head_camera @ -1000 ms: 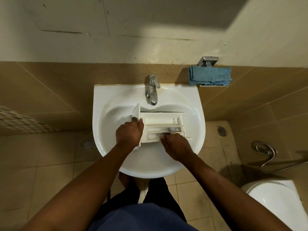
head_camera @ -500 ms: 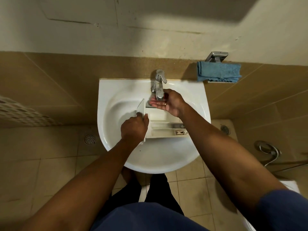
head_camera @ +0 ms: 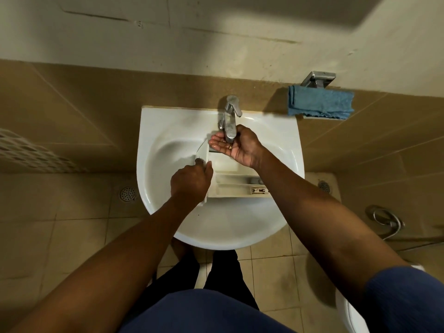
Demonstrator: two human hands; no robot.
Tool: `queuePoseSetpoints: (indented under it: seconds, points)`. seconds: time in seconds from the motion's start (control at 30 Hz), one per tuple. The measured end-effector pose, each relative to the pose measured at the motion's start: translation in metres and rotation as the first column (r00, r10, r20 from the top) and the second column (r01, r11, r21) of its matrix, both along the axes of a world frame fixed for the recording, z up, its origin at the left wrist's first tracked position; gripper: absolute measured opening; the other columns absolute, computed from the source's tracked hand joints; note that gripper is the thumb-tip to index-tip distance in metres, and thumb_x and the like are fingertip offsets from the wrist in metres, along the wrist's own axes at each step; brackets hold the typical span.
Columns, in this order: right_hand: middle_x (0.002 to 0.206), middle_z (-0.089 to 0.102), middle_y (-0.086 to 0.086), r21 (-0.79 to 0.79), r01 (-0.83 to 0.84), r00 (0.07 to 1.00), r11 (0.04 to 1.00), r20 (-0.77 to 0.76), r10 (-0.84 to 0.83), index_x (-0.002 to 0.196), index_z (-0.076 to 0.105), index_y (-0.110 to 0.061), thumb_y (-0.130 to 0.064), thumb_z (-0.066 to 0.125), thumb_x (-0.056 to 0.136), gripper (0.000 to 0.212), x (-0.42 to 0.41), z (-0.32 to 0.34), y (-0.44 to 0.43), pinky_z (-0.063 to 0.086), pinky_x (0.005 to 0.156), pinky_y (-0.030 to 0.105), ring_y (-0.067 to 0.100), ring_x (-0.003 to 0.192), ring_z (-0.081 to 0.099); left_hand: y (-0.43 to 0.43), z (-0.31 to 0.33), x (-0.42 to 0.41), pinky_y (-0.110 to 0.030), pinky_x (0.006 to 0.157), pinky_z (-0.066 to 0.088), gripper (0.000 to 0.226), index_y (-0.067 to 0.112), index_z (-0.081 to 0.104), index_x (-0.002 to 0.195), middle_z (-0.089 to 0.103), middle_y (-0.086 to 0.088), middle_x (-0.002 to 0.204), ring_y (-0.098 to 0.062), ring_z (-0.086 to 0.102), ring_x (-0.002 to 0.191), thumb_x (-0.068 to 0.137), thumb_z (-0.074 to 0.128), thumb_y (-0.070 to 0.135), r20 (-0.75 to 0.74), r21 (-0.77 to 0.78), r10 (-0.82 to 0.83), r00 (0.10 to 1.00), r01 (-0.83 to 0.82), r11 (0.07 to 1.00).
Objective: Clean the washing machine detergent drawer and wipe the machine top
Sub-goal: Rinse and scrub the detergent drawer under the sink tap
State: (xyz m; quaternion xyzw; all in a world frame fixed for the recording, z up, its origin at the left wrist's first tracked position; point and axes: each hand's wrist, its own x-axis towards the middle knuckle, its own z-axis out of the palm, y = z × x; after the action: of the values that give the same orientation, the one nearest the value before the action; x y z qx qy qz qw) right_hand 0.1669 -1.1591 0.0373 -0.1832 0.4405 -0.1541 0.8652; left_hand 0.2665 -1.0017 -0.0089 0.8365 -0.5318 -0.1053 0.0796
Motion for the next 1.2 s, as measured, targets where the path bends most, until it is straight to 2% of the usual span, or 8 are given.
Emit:
queuePoseSetpoints:
  seconds: [0.2,0.33,0.5,0.67,0.8,0.9,1.03,1.2]
  points:
    - [0.094,0.073,0.033,-0.204,-0.356,0.870,0.912,-0.429,0.243,0.104,0.064,0.020,-0.013,0.034,0.101,0.044,-0.069,0.013,0.018,0.064,0.072,0.044,0.043,0.085,0.074,-0.002,-0.002,-0.001,-0.026,0.045,0.034,0.061,0.006,0.069,0.084,0.059,-0.013,0.049,-0.034,0.059,0.040,0.100,0.025,0.045,0.033,0.003,-0.013,0.999,0.013,1.000]
    - [0.093,0.076,0.024,-0.340,-0.547,0.716,0.765,-0.664,0.217,0.094,0.074,0.011,-0.009,0.048,0.096,0.033,-0.138,0.005,0.043,0.063,0.085,0.042,0.041,0.093,0.074,-0.006,0.005,-0.003,-0.029,0.049,0.042,0.039,0.000,0.068,0.081,0.062,-0.018,0.056,-0.036,0.062,0.047,0.095,0.048,0.030,-0.009,0.078,0.032,0.999,-0.031,0.996]
    - [0.084,0.076,0.012,-0.411,-0.732,0.515,0.542,-0.856,0.045,0.078,0.078,-0.006,-0.047,0.054,0.080,0.047,-0.191,-0.006,0.052,0.059,0.085,0.050,0.033,0.088,0.070,-0.010,0.022,-0.007,-0.033,0.061,0.044,0.024,0.001,0.067,0.093,0.072,-0.018,0.087,-0.038,0.071,0.079,0.097,0.054,0.020,-0.034,0.254,0.017,0.999,-0.008,0.967]
    - [0.091,0.079,0.007,-0.591,-0.515,0.689,0.621,-0.717,-0.111,0.088,0.080,-0.004,-0.023,0.049,0.102,0.039,-0.174,-0.010,0.072,0.059,0.090,0.041,0.025,0.091,0.074,-0.008,0.029,-0.011,-0.039,0.068,0.056,0.022,0.000,0.068,0.096,0.072,-0.018,0.089,-0.039,0.072,0.081,0.098,0.055,0.016,0.008,0.293,-0.036,0.999,0.032,0.955]
    - [0.087,0.074,0.007,-0.456,-0.890,0.454,0.010,-0.888,-0.072,0.094,0.071,-0.013,-0.041,0.037,0.104,0.046,-0.163,-0.012,0.096,0.054,0.072,0.037,0.025,0.077,0.069,-0.008,0.032,-0.011,-0.041,0.066,0.055,0.018,-0.003,0.067,0.091,0.070,-0.021,0.086,-0.042,0.070,0.079,0.095,0.058,0.013,-0.008,0.265,-0.027,1.000,0.028,0.964]
    - [0.117,0.073,0.002,-0.318,-0.929,0.346,-0.188,-0.927,-0.146,0.118,0.066,-0.018,-0.038,0.034,0.108,0.039,-0.179,-0.014,0.106,0.051,0.103,0.040,0.022,0.098,0.069,-0.010,0.035,-0.011,-0.036,0.058,0.054,0.015,-0.001,0.068,0.085,0.070,-0.018,0.079,-0.038,0.071,0.069,0.088,0.066,0.014,0.045,0.223,-0.041,0.998,0.030,0.974]
    - [0.112,0.071,0.005,-0.227,-0.967,0.249,-0.114,-0.934,-0.257,0.110,0.063,-0.016,-0.039,0.022,0.105,0.047,-0.165,-0.029,0.118,0.041,0.115,0.043,0.023,0.099,0.068,-0.010,0.038,-0.011,-0.033,0.059,0.054,0.017,0.003,0.069,0.091,0.072,-0.013,0.084,-0.034,0.073,0.075,0.091,0.064,0.019,0.034,0.313,-0.038,0.999,0.025,0.949]
    - [0.126,0.067,0.010,-0.367,-0.920,0.390,-0.135,-0.888,-0.245,0.135,0.057,-0.009,-0.034,0.034,0.105,0.045,-0.147,-0.035,0.139,0.052,0.101,0.041,0.027,0.111,0.065,-0.005,0.028,-0.013,-0.035,0.067,0.057,0.016,0.006,0.070,0.100,0.072,-0.009,0.094,-0.031,0.073,0.085,0.094,0.056,0.012,0.118,0.340,-0.116,0.986,0.070,0.938]
